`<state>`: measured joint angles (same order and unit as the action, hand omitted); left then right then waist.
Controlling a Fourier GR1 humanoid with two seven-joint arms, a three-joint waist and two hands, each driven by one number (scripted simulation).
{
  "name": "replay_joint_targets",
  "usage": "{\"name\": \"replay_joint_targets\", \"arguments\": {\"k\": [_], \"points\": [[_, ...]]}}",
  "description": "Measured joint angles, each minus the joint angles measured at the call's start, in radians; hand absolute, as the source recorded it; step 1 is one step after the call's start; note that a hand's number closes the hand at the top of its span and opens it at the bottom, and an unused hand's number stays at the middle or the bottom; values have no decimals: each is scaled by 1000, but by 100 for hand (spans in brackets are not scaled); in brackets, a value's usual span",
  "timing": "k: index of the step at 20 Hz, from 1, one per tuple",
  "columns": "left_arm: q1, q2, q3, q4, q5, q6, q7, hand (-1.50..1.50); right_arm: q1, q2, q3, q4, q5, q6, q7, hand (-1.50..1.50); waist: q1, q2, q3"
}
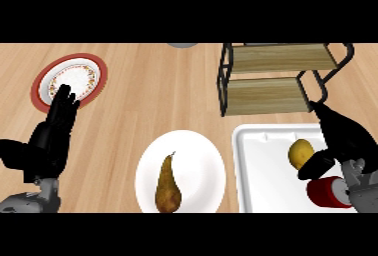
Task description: Pick the lemon from the tray and place it in the tiered shelf
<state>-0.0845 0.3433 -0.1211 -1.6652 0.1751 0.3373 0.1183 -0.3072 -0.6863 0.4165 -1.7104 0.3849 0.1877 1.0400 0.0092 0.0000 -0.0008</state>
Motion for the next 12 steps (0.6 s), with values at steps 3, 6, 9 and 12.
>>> {"name": "replay_joint_targets", "arguments": {"k": [3,6,9,12], "points": [[-5,-4,10,-7,-11,-8,19,0,2,28,-20,47,33,5,-16,-150,-3,0,1],[12,-24,19,0,-25,-19,0,0,20,72,-31,88,85,1,-40,-150,-5,0,1],[-1,-35,40,14,-34,-34,4,0,37,102,-54,102,118,13,-58,-150,-7,0,1],[7,-38,47,-20,-50,-43,32,0,68,129,-70,140,160,4,-102,-150,-7,0,1]]}}
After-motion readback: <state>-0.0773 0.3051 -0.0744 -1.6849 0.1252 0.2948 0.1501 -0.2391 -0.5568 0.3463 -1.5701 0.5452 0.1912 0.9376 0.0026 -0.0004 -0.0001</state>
